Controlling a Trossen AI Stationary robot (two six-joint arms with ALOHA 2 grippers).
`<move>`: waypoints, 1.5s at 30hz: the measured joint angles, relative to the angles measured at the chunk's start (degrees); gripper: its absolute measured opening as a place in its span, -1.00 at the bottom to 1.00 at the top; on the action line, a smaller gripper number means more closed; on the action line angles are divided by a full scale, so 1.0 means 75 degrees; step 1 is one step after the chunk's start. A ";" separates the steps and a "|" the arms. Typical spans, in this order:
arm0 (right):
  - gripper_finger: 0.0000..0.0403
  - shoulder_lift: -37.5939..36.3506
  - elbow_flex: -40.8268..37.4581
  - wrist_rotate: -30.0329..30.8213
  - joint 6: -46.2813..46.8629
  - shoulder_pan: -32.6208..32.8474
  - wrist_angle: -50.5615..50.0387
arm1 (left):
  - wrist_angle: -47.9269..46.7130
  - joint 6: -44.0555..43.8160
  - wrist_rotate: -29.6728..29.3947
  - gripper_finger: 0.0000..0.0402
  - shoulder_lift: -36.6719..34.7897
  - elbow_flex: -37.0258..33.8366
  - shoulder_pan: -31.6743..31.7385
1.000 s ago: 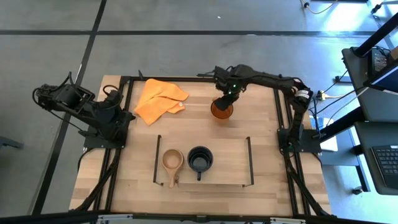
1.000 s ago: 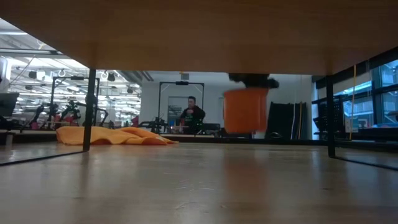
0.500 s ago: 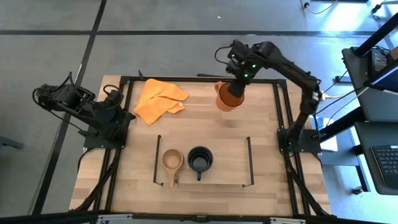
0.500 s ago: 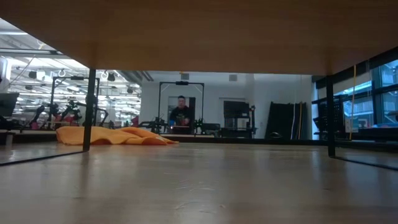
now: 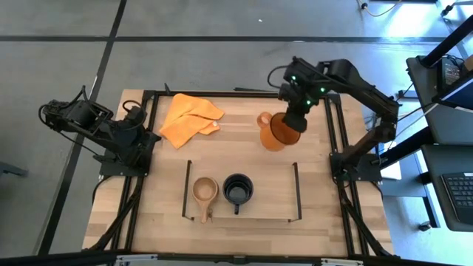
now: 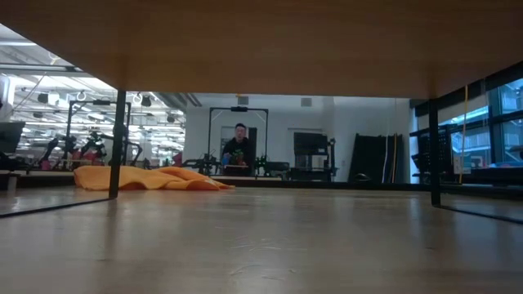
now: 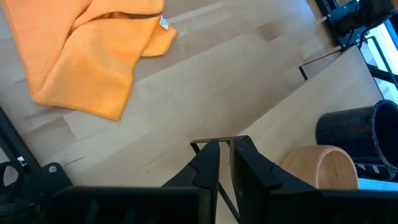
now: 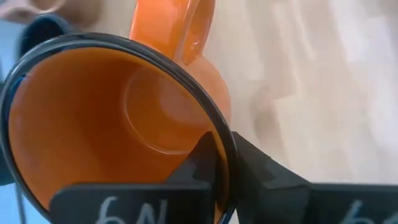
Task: Stack small to large cups/mugs on shelf
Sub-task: Put the orange mug on the shelf
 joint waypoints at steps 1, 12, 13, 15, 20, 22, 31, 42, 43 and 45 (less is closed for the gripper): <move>-0.87 -0.0049 0.0000 -0.0029 0.0148 0.0157 0.0000 | -0.0007 -0.0003 -0.0004 -0.84 0.0000 0.0000 0.0001; -0.87 -0.0210 -0.0705 0.0183 0.2435 0.2164 0.0020 | -0.0009 -0.0006 -0.0187 -0.84 0.0000 0.0000 0.0002; -0.87 -0.0244 -0.0918 0.0379 0.2755 0.2278 0.0012 | -0.0009 -0.0006 -0.0187 -0.84 0.0000 0.0000 0.0003; -0.87 -0.0363 -0.1396 0.0666 0.3338 0.2468 0.0026 | -0.0009 -0.0006 -0.0187 -0.84 0.0000 0.0000 0.0000; -0.85 -0.0652 -0.2443 0.0749 0.4554 0.2901 0.0003 | -0.0006 -0.0006 -0.0189 -0.84 0.0000 0.0000 0.0000; -0.85 -0.0769 -0.2688 0.0758 0.4843 0.3006 0.0068 | -0.0007 -0.0006 -0.0189 -0.84 0.0000 0.0000 0.0002; -0.87 -0.0731 -0.2389 0.2037 0.4919 0.2648 0.0751 | -0.0006 0.0189 -0.0192 -0.84 -0.0001 0.0000 0.0002; -0.87 -0.0720 -0.2961 0.2534 0.3815 0.0009 0.1274 | -0.0006 0.0192 -0.0189 -0.84 0.0000 0.0000 0.0001; -0.87 -0.0720 -0.3147 0.2325 0.3647 -0.0295 0.1418 | -0.0006 0.0192 -0.0191 -0.84 0.0000 0.0000 0.0001; -0.87 -0.0720 -0.3629 0.1566 0.3214 -0.0850 0.1715 | -0.0006 0.0195 -0.0192 -0.84 0.0000 0.0000 0.0002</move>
